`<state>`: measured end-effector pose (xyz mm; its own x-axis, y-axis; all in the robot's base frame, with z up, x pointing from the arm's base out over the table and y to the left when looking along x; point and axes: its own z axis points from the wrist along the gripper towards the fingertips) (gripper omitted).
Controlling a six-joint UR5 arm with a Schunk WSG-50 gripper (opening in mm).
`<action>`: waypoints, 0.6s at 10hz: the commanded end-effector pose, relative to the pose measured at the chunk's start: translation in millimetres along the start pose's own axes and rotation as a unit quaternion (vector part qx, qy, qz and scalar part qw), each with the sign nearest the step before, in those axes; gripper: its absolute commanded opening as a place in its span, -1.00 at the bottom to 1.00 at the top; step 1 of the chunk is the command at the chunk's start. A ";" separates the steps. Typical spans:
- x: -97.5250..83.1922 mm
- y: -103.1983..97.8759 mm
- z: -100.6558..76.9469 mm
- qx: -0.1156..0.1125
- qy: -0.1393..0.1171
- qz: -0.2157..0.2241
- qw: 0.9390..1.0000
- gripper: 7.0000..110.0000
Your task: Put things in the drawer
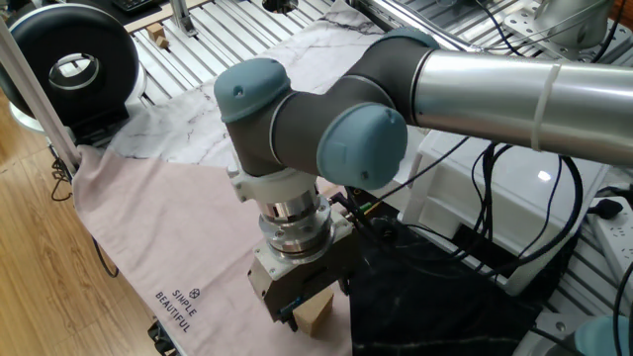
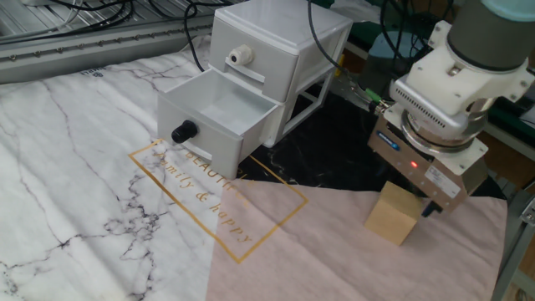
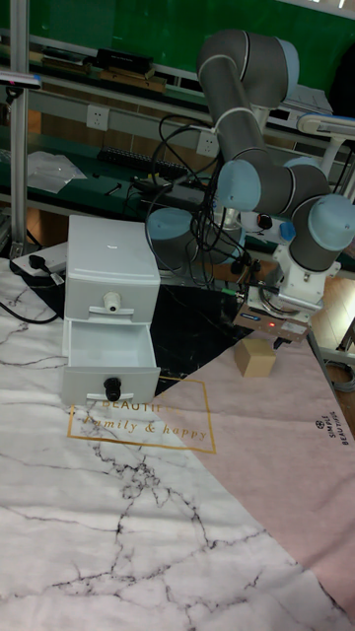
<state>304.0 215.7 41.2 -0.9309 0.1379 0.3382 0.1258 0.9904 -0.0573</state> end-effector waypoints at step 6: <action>50.5 -37.0 19.1 0.087 0.095 -0.009 0.992 -1.00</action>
<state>262.3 202.8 41.5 -0.8696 0.1394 0.4737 0.0873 0.9876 -0.1304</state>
